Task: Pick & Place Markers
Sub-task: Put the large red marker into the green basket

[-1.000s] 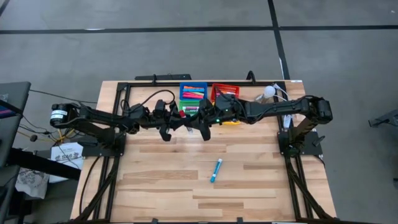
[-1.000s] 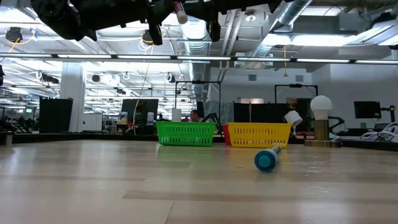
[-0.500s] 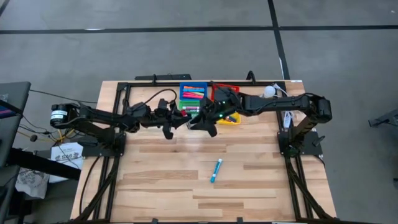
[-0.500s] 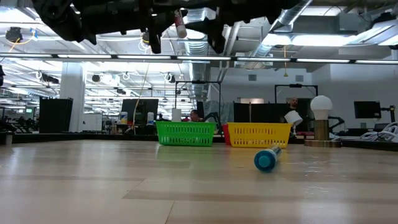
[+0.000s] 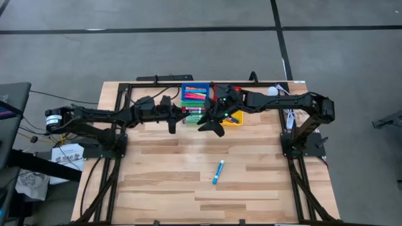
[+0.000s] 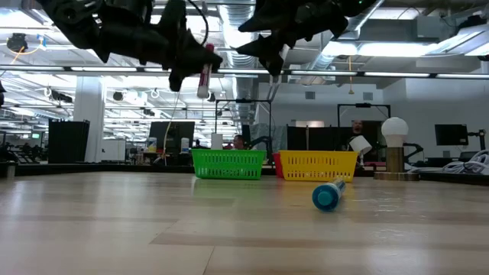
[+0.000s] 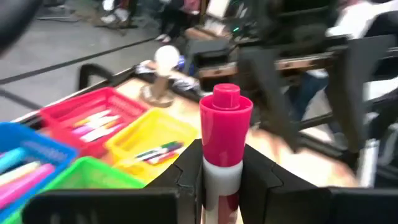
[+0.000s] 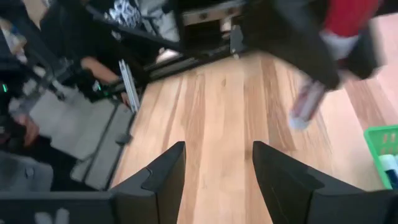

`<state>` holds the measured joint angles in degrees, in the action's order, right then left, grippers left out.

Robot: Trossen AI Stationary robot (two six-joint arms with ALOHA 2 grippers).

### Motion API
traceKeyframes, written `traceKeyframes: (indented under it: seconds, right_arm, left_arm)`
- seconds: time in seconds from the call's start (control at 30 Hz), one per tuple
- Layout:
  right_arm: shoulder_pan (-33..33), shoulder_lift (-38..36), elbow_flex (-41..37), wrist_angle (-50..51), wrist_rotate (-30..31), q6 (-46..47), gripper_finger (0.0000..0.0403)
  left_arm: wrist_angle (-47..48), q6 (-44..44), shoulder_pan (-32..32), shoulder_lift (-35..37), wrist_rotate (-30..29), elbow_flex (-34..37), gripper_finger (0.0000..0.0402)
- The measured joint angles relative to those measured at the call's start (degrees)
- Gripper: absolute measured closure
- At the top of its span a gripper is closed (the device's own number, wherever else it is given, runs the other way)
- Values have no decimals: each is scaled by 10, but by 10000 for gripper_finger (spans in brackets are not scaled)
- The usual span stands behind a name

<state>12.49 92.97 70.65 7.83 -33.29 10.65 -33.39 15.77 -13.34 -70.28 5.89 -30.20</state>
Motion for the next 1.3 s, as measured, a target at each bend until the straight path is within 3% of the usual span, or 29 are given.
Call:
traceKeyframes:
  seconds: [0.2, 0.43, 0.93, 1.3]
  right_arm:
    - [3, -6, 0, 29, -2, -46, 241]
    - [31, -42, -8, 28, 8, -46, 242]
    - [44, -247, -148, 8, 164, -19, 240]
    - [44, -342, -259, -66, 231, 15, 238]
  left_arm:
    - [56, -59, -24, -11, 1, -16, 342]
    - [174, -205, -30, -80, 3, -127, 342]
    - [324, -377, -119, -283, 48, -300, 342]
    - [427, -425, -123, -350, 59, -352, 342]
